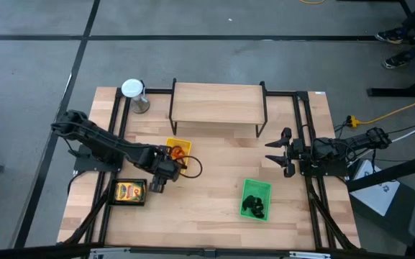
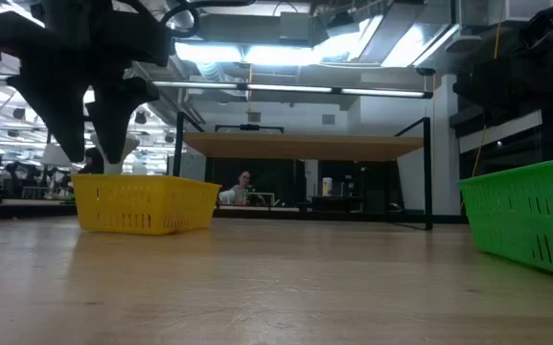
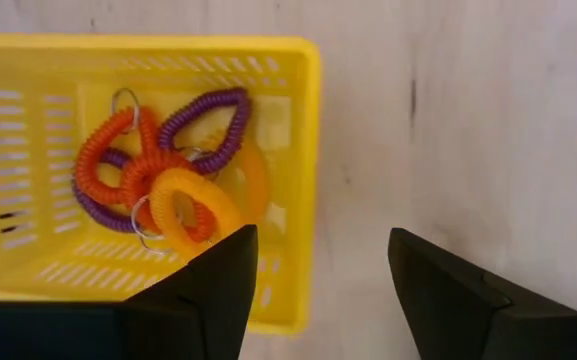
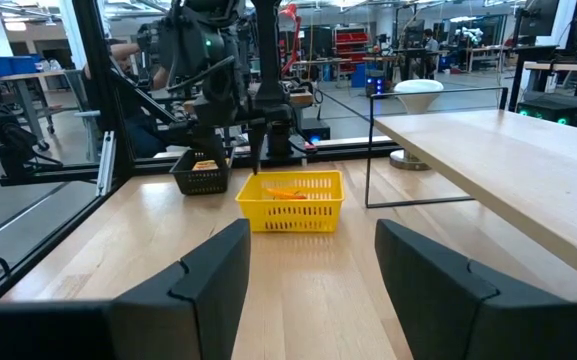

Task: Pick & Place Office Desk Supplies
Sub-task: Put the yellow bin with spring keychains on the shelf

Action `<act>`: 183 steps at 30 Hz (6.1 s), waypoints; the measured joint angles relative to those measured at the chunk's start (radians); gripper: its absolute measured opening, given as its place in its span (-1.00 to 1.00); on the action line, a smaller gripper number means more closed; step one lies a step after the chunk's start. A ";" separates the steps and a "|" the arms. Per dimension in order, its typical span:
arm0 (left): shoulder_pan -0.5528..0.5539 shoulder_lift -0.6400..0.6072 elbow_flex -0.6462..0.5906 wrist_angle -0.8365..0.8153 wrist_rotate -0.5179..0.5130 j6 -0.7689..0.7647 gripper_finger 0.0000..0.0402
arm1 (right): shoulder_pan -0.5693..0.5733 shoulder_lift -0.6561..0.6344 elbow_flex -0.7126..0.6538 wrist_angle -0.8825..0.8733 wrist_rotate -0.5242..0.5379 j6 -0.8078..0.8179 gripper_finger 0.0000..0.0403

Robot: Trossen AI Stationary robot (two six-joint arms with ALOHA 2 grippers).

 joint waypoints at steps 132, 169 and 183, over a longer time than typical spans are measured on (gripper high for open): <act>0.504 0.292 0.995 -0.637 -0.006 0.374 -0.98 | 0.000 0.000 0.000 0.000 0.000 0.000 0.09; 0.798 0.399 0.994 -0.602 0.036 0.603 -0.98 | 0.000 0.000 0.000 0.000 0.000 0.000 0.09; 0.807 0.417 0.992 -0.598 0.082 0.626 -0.98 | 0.000 0.000 0.000 0.000 0.000 0.000 0.09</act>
